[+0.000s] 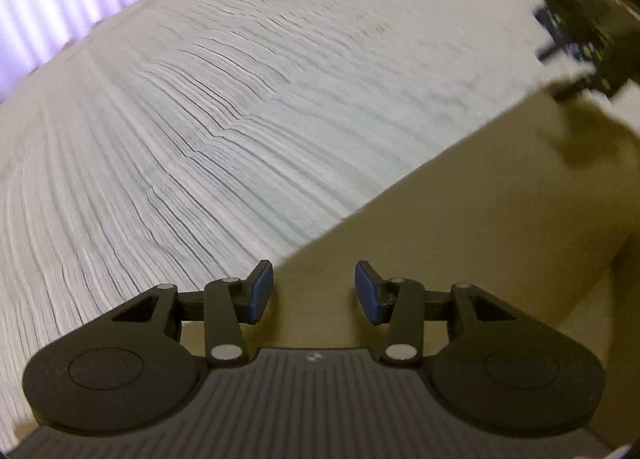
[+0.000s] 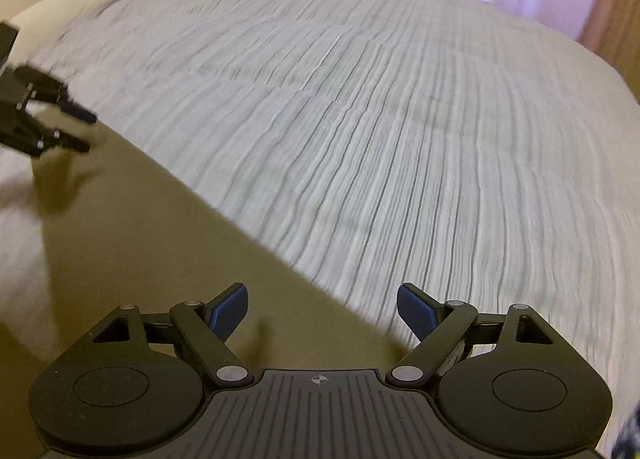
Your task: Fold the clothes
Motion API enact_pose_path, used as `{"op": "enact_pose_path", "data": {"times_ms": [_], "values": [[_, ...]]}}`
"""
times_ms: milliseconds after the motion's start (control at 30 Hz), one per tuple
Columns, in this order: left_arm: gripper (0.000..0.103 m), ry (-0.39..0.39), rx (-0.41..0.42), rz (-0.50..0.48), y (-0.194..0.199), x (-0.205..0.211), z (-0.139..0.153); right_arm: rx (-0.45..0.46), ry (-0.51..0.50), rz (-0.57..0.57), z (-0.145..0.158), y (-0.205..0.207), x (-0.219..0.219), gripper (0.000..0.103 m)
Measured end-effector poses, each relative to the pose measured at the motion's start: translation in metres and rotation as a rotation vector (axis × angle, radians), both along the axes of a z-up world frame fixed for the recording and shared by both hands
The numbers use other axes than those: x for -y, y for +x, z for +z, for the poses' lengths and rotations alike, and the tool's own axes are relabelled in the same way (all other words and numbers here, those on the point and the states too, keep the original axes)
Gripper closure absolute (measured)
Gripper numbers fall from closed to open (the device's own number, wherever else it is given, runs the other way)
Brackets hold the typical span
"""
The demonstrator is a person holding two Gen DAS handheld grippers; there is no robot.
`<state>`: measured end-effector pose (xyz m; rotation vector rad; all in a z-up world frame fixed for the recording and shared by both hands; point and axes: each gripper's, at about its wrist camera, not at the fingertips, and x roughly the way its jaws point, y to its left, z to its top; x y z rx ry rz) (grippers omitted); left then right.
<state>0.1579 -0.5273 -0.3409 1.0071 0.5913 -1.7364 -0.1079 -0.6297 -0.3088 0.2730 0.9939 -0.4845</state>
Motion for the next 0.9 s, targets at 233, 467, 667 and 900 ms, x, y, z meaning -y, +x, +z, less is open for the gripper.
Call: {"op": "enact_pose_path", "data": {"times_ms": [233, 467, 667, 900], "values": [[0.062, 0.106, 0.025, -0.119, 0.039, 0.022, -0.023, -0.077, 0.101, 0.161, -0.03, 0.013, 0.041, 0.033], [0.098, 0.184, -0.001, -0.174, 0.046, 0.03, -0.038, -0.116, 0.161, 0.22, -0.043, 0.023, 0.042, 0.091], [0.103, 0.045, 0.022, -0.11, 0.037, -0.015, -0.008, -0.091, 0.032, 0.176, -0.006, -0.004, -0.026, 0.103], [0.103, -0.055, -0.081, 0.101, 0.004, -0.148, 0.051, -0.062, -0.173, 0.136, 0.048, -0.051, -0.148, 0.103]]}}
